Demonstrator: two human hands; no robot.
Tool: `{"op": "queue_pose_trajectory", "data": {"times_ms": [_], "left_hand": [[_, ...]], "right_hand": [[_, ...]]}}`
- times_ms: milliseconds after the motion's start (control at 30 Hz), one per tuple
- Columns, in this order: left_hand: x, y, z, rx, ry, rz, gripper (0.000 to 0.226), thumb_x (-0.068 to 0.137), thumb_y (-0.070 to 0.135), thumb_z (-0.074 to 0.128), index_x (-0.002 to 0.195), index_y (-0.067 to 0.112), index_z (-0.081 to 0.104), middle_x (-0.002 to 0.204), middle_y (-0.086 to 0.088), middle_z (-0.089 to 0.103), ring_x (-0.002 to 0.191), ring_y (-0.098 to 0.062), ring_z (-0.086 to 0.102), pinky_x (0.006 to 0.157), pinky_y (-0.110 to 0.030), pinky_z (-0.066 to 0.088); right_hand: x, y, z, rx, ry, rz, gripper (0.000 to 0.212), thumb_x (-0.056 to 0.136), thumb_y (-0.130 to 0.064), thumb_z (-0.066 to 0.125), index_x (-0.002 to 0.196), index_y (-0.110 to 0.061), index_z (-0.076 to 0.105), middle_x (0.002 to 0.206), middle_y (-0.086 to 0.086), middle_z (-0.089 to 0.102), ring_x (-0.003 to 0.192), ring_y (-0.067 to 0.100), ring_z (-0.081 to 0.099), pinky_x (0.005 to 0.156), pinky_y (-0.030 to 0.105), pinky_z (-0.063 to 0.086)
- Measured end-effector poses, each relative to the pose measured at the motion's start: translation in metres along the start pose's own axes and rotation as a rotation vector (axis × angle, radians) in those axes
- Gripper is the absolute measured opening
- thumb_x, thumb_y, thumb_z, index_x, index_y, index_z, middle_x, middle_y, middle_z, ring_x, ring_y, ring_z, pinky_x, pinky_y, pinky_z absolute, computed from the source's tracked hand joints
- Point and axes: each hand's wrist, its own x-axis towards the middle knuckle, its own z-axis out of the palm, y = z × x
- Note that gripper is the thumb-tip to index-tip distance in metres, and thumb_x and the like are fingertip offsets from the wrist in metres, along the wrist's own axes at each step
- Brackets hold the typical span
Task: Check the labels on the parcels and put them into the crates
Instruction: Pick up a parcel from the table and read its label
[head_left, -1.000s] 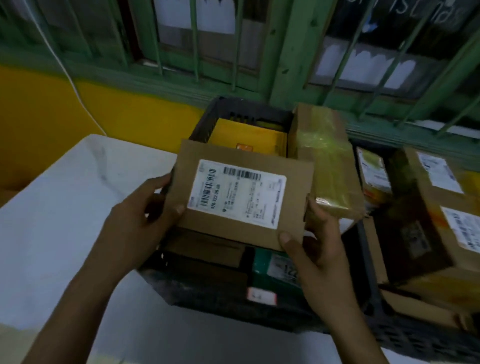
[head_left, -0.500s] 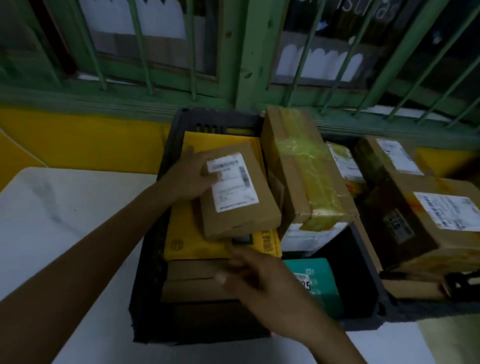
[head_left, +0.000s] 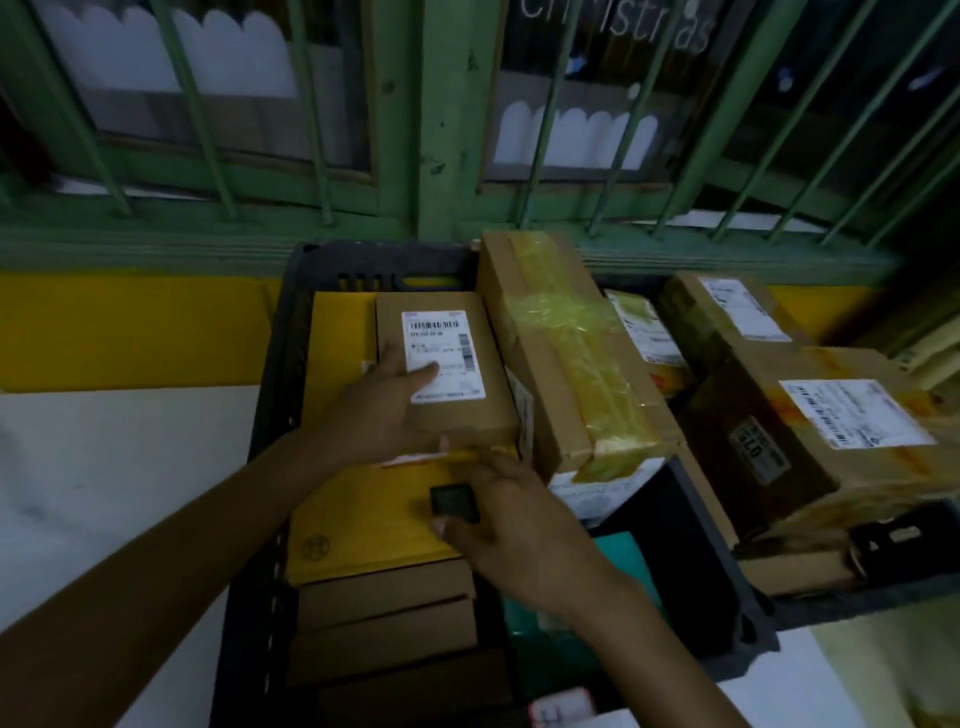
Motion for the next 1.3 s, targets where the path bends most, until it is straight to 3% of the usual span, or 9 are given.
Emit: {"op": "queue_pose_trajectory", "data": {"times_ms": [200,333,467,533,600,733,1033,1133,1300], "left_hand": [[0.04,-0.014,-0.018,-0.094,-0.002,-0.009,0.09,0.08,0.038,0.072,0.151,0.017,0.02,0.16,-0.008,-0.003,0.146,-0.025,0.008,0.117,-0.032,0.02],[0.029,-0.001,-0.016,-0.003,0.076,-0.043,0.081,0.085,0.042,0.064,0.15,0.016,0.023,0.16,-0.011,-0.001,0.147,-0.03,0.003,0.118,-0.039,0.014],[-0.009,0.051,-0.028,-0.305,0.394,0.057,0.055,0.094,0.034,0.054,0.143,0.013,0.041,0.155,-0.005,0.028,0.143,-0.02,0.022,0.113,-0.031,0.023],[-0.035,0.084,-0.029,-0.457,0.424,0.124,0.043,0.095,0.032,0.052,0.135,0.019,0.05,0.143,0.002,0.045,0.131,-0.012,0.041,0.102,-0.026,0.033],[-0.062,0.12,-0.018,-0.547,0.386,0.187,0.037,0.094,0.034,0.051,0.13,0.027,0.052,0.13,0.013,0.054,0.114,0.003,0.051,0.093,-0.019,0.041],[-0.104,0.212,0.033,-0.725,0.208,0.309,0.045,0.081,0.05,0.047,0.124,0.038,0.051,0.108,0.04,0.046,0.089,0.032,0.046,0.074,0.005,0.039],[-0.178,0.426,0.194,-0.796,-0.128,0.52,0.035,0.098,0.022,0.048,0.133,0.019,0.051,0.112,0.027,0.052,0.092,0.031,0.046,0.075,0.004,0.038],[-0.206,0.491,0.247,-0.794,-0.253,0.6,0.036,0.097,0.018,0.049,0.133,0.013,0.052,0.121,0.011,0.056,0.094,0.022,0.051,0.08,0.003,0.038],[-0.24,0.588,0.325,-0.741,-0.458,0.795,0.037,0.096,0.02,0.051,0.133,0.017,0.053,0.126,0.011,0.056,0.103,0.017,0.051,0.083,0.005,0.036]], "right_hand": [[-0.003,0.001,-0.008,0.093,0.158,0.034,0.054,0.093,-0.042,0.057,0.142,-0.024,0.043,0.145,-0.005,0.041,0.131,0.011,0.036,0.094,0.013,0.028],[-0.015,-0.007,-0.009,0.225,0.295,0.002,0.042,0.094,-0.033,0.059,0.133,-0.02,0.054,0.131,-0.005,0.055,0.117,0.005,0.049,0.087,0.009,0.036],[-0.043,-0.004,-0.021,0.471,0.521,-0.021,0.023,0.096,-0.026,0.057,0.117,-0.024,0.064,0.109,-0.013,0.065,0.101,-0.005,0.058,0.082,0.007,0.045],[-0.066,0.005,-0.029,0.553,0.615,-0.016,0.017,0.095,-0.025,0.057,0.11,-0.029,0.064,0.103,-0.02,0.066,0.099,-0.006,0.06,0.08,0.007,0.046],[-0.097,0.02,-0.037,0.599,0.693,-0.001,0.014,0.095,-0.025,0.058,0.106,-0.029,0.065,0.1,-0.019,0.068,0.097,-0.004,0.063,0.079,0.01,0.048],[-0.183,0.057,-0.045,0.634,0.797,0.077,0.019,0.095,-0.025,0.058,0.111,-0.022,0.068,0.101,-0.017,0.07,0.094,-0.002,0.065,0.075,0.013,0.05],[-0.437,0.142,-0.049,0.565,1.135,0.4,0.017,0.093,-0.022,0.061,0.099,-0.037,0.066,0.095,-0.022,0.07,0.088,-0.004,0.064,0.072,0.009,0.047],[-0.519,0.162,-0.041,0.553,1.251,0.564,0.013,0.092,-0.026,0.061,0.098,-0.037,0.065,0.097,-0.02,0.069,0.09,-0.005,0.064,0.073,0.01,0.047],[-0.629,0.191,-0.027,0.506,1.515,0.788,0.013,0.092,-0.027,0.06,0.101,-0.034,0.066,0.096,-0.018,0.069,0.09,-0.005,0.063,0.073,0.009,0.048]]}}
